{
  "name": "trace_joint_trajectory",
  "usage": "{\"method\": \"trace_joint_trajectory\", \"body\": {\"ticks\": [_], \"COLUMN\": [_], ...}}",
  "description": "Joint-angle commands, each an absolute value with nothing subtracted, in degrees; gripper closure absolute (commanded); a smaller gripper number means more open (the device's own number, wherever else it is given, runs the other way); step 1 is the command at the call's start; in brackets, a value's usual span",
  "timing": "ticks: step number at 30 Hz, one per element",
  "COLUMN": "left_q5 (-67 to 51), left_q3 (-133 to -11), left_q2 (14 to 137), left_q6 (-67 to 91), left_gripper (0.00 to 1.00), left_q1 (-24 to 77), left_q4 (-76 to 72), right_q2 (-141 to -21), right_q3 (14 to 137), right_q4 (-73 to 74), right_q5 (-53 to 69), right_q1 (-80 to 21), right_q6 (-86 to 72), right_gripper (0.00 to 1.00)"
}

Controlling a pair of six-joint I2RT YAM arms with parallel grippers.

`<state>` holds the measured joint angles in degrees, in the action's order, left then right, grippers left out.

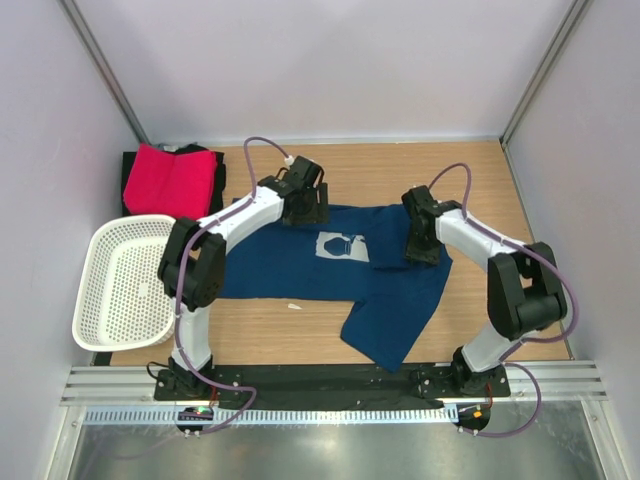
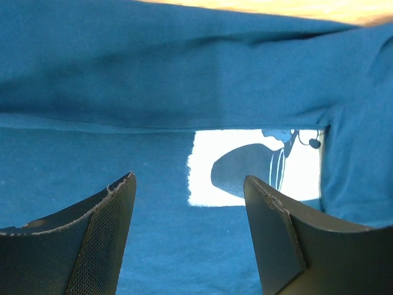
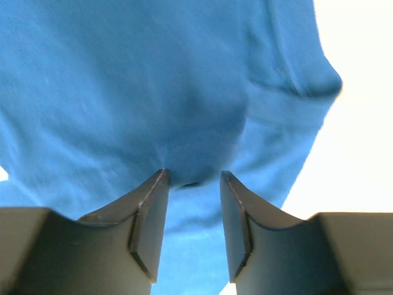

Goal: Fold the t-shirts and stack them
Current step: Fold the tshirt

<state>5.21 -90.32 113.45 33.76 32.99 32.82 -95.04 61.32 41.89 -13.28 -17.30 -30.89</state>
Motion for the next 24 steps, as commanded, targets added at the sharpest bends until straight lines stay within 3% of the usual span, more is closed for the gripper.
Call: {"method": "trace_joint_trajectory", "body": {"ticks": [1, 8, 13, 17, 24], "left_q5": [2.3, 3.6, 6.6, 11.8, 12.1], "left_q3": [-92.5, -96.3, -101.7, -105.5, -107.8], "left_q2": [111.5, 113.2, 115.9, 117.6, 122.6], "left_q6": [30.7, 26.4, 30.5, 33.7, 36.4], "left_gripper": [0.28, 0.28, 0.28, 0.30, 0.35], "left_q1": [34.4, 40.0, 38.5, 34.6, 24.6], "left_q4": [30.6, 30.1, 32.8, 35.1, 37.8], "right_q2": [-87.8, -80.3, -78.3, -84.5, -105.2], "right_q3": [60.2, 51.8, 59.4, 67.7, 79.5], "right_q4": [47.5, 51.5, 48.4, 40.8, 29.7], "right_q5": [-16.7, -15.2, -18.2, -20.3, -20.9], "right_q1": [-17.5, -17.5, -17.4, -17.3, -15.0], "right_q6": [-35.0, -39.0, -36.7, -34.5, -30.9], "right_gripper": [0.57, 0.58, 0.53, 0.47, 0.47]}}
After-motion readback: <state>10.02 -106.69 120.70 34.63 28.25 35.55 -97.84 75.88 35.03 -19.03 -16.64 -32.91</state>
